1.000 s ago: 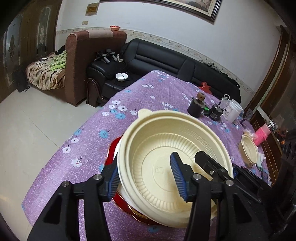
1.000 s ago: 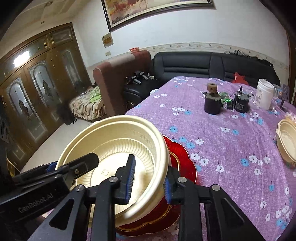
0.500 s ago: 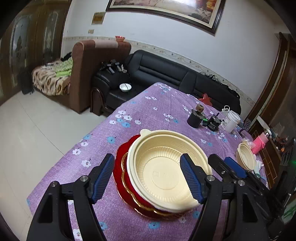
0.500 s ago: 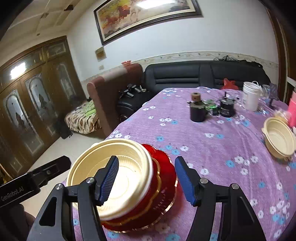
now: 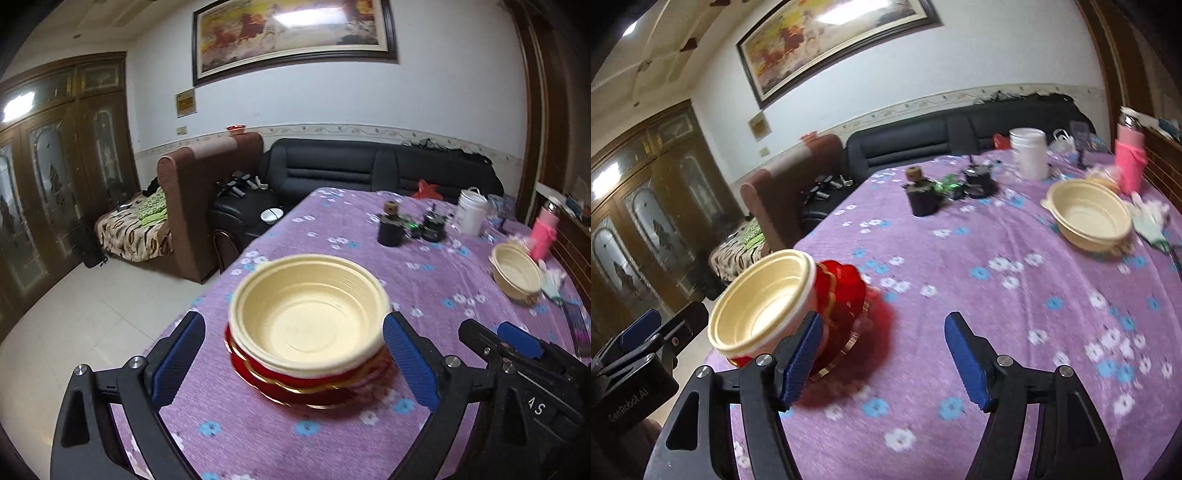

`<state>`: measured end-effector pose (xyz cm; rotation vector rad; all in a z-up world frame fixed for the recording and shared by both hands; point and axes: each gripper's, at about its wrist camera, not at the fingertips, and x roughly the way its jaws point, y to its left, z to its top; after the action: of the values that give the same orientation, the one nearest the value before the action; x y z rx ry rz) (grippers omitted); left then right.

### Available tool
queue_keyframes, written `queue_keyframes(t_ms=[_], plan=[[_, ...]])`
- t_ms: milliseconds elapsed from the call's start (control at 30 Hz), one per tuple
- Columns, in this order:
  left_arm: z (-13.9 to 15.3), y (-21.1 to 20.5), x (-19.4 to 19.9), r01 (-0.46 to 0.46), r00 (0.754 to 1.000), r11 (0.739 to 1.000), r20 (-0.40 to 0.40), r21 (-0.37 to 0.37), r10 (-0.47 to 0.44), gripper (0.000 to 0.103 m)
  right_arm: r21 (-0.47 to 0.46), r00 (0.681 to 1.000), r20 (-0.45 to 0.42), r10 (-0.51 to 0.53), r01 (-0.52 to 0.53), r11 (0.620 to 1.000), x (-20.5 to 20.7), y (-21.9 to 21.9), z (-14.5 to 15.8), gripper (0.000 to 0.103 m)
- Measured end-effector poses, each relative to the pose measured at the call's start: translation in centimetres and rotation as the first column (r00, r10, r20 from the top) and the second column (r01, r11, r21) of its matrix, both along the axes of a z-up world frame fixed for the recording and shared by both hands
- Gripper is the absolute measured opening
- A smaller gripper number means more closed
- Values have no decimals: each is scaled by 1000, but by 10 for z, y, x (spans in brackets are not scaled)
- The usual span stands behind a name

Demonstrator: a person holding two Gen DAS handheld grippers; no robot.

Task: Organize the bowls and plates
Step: 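Carry the beige bowl onto the white bowl in the stack and release, then move the right gripper to the remaining beige bowl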

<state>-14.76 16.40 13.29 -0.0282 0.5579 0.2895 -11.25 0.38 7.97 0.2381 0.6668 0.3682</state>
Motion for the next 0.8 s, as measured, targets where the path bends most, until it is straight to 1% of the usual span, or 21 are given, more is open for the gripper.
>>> queue_keyframes(t_ms=[333,467,633,800], plan=[[-6,-45,-3,70,997,997,-44,29,-69,97,20,998,-41,-52,53,998,-14,-44,-11,74],[-5,-62,-5,117,992,992,-51,44,-114,97,28,996,-43,-73,75,997,-18,-57,-12,74],[-6,-78,-6,156,987,986,-55,60,-153,97,32,995,-47,-87,89,996,-20,-67,-12,75],[-6,-85,-5,177,983,982,-63,64,-173,97,31,994,-56,-91,93,995,-20,-71,-14,76]])
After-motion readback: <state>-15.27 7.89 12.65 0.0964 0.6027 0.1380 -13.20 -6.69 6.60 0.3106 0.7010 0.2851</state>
